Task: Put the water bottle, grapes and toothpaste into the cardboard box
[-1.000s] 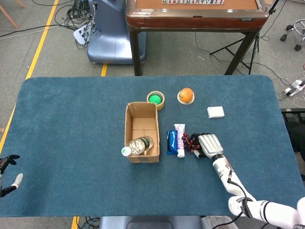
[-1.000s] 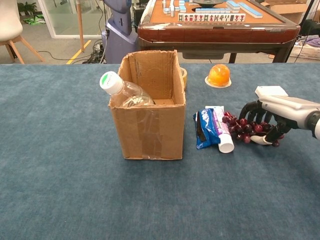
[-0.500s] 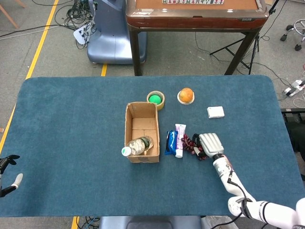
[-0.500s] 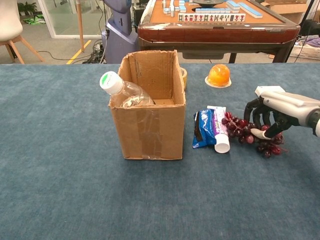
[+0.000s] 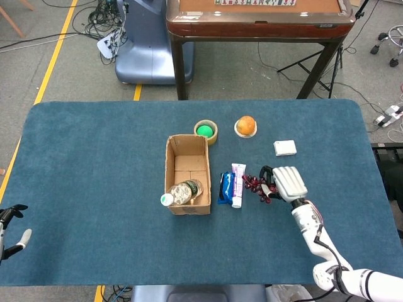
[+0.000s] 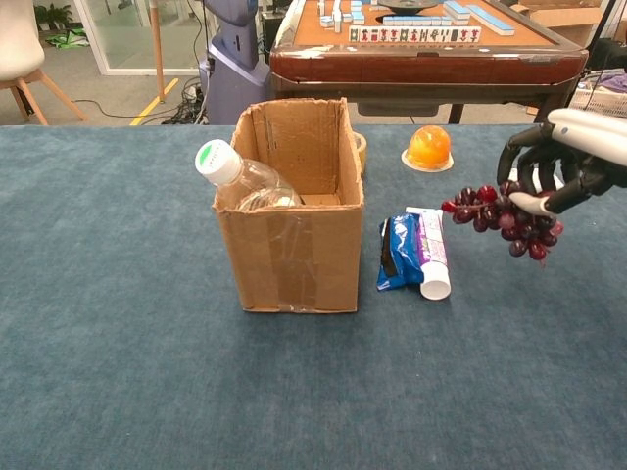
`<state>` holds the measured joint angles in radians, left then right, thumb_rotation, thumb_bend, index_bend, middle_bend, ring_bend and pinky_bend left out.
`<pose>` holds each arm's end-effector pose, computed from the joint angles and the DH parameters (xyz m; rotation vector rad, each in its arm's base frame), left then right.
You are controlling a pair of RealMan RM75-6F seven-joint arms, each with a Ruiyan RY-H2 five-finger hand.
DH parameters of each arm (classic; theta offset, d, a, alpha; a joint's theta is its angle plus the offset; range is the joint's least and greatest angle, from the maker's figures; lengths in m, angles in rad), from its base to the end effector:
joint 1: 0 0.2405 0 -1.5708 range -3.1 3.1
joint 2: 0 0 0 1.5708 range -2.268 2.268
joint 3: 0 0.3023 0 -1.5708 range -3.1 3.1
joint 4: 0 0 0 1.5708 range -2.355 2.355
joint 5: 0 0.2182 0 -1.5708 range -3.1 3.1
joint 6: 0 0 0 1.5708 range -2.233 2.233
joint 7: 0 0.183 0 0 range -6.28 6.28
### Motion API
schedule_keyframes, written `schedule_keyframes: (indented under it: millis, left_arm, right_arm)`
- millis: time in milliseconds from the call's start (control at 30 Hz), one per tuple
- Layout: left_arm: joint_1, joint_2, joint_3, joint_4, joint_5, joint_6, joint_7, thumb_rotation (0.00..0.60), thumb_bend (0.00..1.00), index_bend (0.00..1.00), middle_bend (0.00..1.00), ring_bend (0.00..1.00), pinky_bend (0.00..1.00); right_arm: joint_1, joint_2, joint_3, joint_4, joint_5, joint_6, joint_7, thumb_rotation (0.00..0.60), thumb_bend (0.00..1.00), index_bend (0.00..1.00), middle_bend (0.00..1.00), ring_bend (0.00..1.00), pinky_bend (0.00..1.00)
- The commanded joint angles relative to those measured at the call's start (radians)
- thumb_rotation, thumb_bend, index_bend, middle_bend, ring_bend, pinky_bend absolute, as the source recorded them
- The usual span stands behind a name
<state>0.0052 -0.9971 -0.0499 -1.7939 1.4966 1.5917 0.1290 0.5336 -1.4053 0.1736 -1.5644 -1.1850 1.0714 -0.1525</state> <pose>-0.3362 0.1911 0.2158 -1.3012 -0.8291 -0.8459 -0.2473 -0.3777 0.0292 1.6259 -1.1072 0.9864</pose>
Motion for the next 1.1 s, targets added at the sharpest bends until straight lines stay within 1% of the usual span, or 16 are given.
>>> schedule_keyframes:
  millis: [33, 333, 433, 567, 800, 933, 1100]
  left_arm:
    - [-0.001, 0.000, 0.000, 0.001, -0.001, -0.001, 0.000, 0.600, 0.28, 0.32, 0.43, 0.35, 0.55]
    - [0.001, 0.001, -0.001, -0.001, 0.002, 0.004, -0.006, 0.600, 0.28, 0.32, 0.43, 0.35, 0.55]
    - [0.003, 0.003, -0.001, -0.003, 0.006, 0.010, -0.008, 0.600, 0.28, 0.32, 0.43, 0.35, 0.55]
    - [0.005, 0.006, -0.002, -0.005, 0.006, 0.014, -0.013, 0.600, 0.28, 0.32, 0.43, 0.35, 0.55]
    - [0.010, 0.013, -0.003, -0.009, 0.015, 0.029, -0.015, 0.600, 0.28, 0.32, 0.44, 0.35, 0.55]
    - [0.014, 0.018, -0.005, -0.011, 0.016, 0.036, -0.025, 0.600, 0.28, 0.32, 0.43, 0.35, 0.55]
    - [0.019, 0.031, -0.004, -0.016, 0.024, 0.046, -0.045, 0.600, 0.28, 0.32, 0.43, 0.35, 0.55]
  right_arm:
    - [0.003, 0.038, 0.032, -0.055, -0.015, 0.029, -0.001, 0.600, 0.50, 0.60, 0.62, 0.59, 0.73]
    - [0.060, 0.096, 0.129, -0.220, -0.014, 0.071, -0.091, 0.600, 0.50, 0.60, 0.62, 0.59, 0.73]
    - [0.088, 0.096, 0.158, -0.253, -0.005, 0.078, -0.128, 0.600, 0.51, 0.60, 0.62, 0.59, 0.73]
    - [0.140, 0.074, 0.200, -0.280, 0.029, 0.077, -0.186, 0.600, 0.51, 0.60, 0.62, 0.59, 0.73]
    - [0.249, -0.011, 0.243, -0.262, 0.153, 0.029, -0.253, 0.600, 0.51, 0.60, 0.63, 0.60, 0.73]
    - [0.307, -0.077, 0.244, -0.220, 0.186, 0.022, -0.292, 0.600, 0.51, 0.60, 0.63, 0.60, 0.73]
    - [0.374, -0.165, 0.238, -0.140, 0.221, 0.008, -0.322, 0.600, 0.49, 0.60, 0.62, 0.60, 0.73]
